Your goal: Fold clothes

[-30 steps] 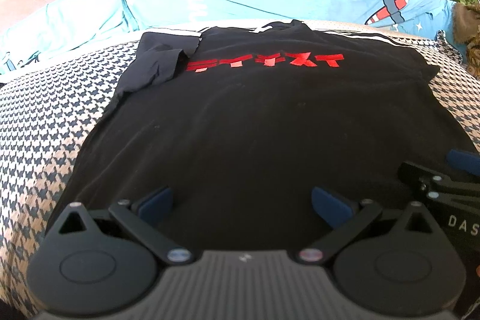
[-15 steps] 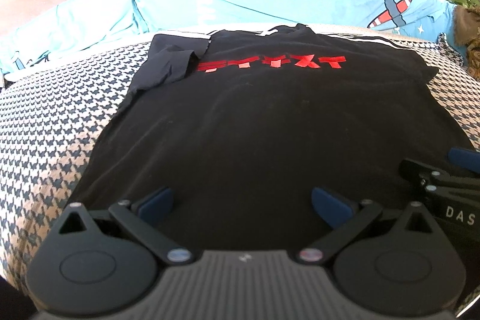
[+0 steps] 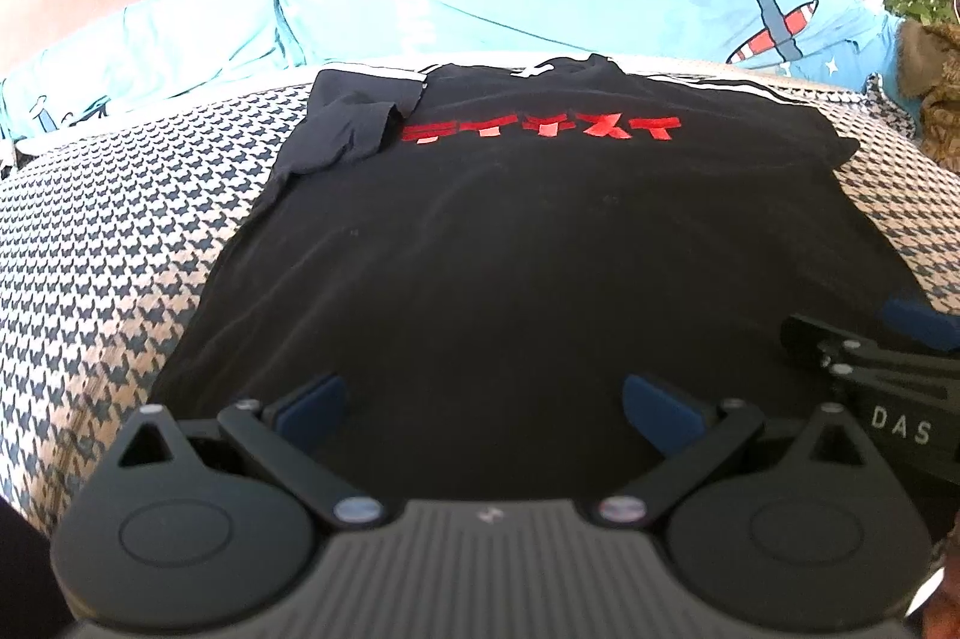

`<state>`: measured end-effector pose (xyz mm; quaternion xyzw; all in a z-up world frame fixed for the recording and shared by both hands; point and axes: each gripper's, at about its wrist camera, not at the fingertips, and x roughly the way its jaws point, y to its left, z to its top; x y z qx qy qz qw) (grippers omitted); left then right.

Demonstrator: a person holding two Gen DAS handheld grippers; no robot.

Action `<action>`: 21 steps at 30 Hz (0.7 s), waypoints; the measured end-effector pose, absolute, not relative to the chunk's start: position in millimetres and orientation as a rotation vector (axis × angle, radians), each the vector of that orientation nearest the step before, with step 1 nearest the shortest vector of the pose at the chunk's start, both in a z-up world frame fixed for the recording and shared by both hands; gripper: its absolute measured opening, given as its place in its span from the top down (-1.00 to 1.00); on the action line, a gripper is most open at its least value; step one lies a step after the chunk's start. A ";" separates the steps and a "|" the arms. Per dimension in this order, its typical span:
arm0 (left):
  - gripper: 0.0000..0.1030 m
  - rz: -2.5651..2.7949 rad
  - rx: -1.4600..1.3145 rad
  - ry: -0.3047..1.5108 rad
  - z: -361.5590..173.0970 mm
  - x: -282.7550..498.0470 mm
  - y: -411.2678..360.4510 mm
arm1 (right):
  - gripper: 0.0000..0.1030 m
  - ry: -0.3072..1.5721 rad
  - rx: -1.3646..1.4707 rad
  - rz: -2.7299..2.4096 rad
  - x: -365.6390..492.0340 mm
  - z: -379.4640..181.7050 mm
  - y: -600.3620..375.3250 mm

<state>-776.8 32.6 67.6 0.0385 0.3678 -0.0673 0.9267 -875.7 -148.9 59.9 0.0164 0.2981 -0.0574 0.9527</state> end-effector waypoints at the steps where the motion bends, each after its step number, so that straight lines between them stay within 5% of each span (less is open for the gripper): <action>1: -1.00 -0.137 0.078 0.756 67.8 -778.1 33.3 | -0.48 0.604 0.041 -0.112 -877.8 60.6 -148.2; 21: -1.00 -0.130 0.071 0.812 59.2 -792.1 43.3 | -0.51 0.651 0.085 -0.142 -924.2 61.1 -147.7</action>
